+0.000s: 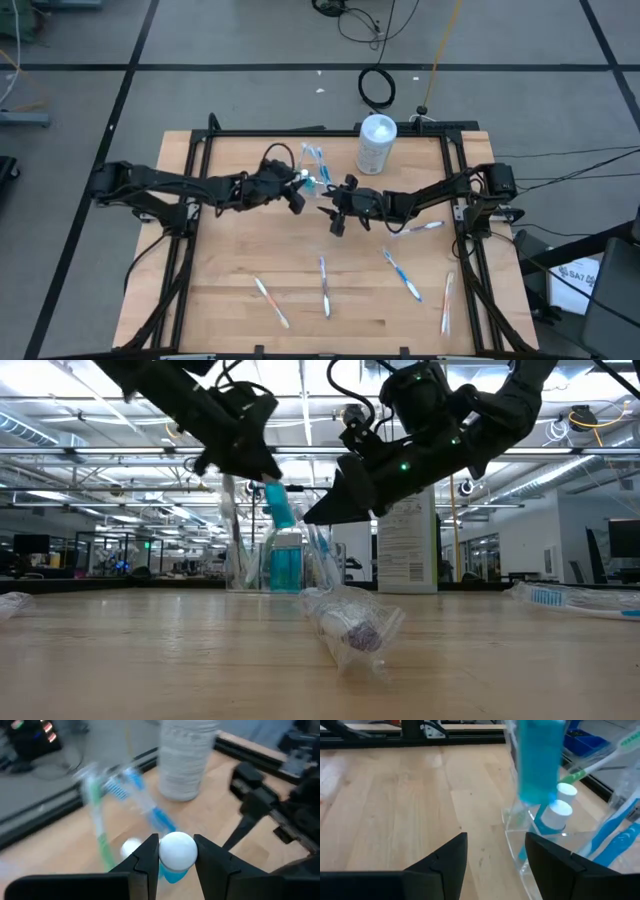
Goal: Pick & Place toothbrushing station
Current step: Put the mouthwash bottle in the middle compartment of the transparent organizer
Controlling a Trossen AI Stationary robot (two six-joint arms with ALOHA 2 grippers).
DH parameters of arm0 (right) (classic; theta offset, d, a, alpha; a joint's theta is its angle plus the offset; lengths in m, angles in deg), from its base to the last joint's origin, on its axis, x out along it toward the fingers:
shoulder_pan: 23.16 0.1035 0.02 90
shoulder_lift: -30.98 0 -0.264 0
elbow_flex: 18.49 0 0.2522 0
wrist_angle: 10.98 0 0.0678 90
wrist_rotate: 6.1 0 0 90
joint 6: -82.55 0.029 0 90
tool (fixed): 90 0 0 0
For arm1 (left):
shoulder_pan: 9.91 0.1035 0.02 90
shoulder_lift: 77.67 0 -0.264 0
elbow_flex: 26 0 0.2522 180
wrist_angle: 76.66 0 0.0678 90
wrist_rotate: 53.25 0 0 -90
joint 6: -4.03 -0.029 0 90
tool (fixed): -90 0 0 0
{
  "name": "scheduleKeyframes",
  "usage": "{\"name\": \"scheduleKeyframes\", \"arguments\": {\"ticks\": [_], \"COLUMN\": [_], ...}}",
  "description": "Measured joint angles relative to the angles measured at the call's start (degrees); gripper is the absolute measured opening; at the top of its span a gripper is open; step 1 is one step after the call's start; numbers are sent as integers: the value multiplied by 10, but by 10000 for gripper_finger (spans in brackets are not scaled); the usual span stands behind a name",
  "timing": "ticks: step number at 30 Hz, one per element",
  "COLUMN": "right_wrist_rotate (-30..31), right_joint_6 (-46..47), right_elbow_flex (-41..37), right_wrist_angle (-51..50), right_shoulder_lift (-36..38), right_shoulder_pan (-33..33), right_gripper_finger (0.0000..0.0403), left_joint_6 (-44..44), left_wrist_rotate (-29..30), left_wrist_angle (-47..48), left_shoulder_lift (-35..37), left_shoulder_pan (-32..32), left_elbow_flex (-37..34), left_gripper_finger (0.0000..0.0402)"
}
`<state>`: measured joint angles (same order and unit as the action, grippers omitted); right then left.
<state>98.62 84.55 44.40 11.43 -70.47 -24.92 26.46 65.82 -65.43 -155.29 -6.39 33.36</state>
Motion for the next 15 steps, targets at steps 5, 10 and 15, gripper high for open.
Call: {"name": "scheduleKeyframes", "arguments": {"ticks": [5,10,15], "right_wrist_rotate": [0,-2,-21], "right_joint_6": [4,4,4], "right_elbow_flex": [0,0,0], "right_wrist_angle": [-14,-20,-22], "right_shoulder_lift": [0,0,0], "right_shoulder_pan": [0,0,0], "right_gripper_finger": [193,194,194], "left_joint_6": [-92,-103,-103], "left_wrist_rotate": [-58,-11,25], "left_wrist_angle": [-39,81,114], "left_shoulder_lift": [-20,-19,-19], "left_shoulder_pan": [17,18,18], "left_elbow_flex": [15,61,72], "left_gripper_finger": [103,103,104]}}
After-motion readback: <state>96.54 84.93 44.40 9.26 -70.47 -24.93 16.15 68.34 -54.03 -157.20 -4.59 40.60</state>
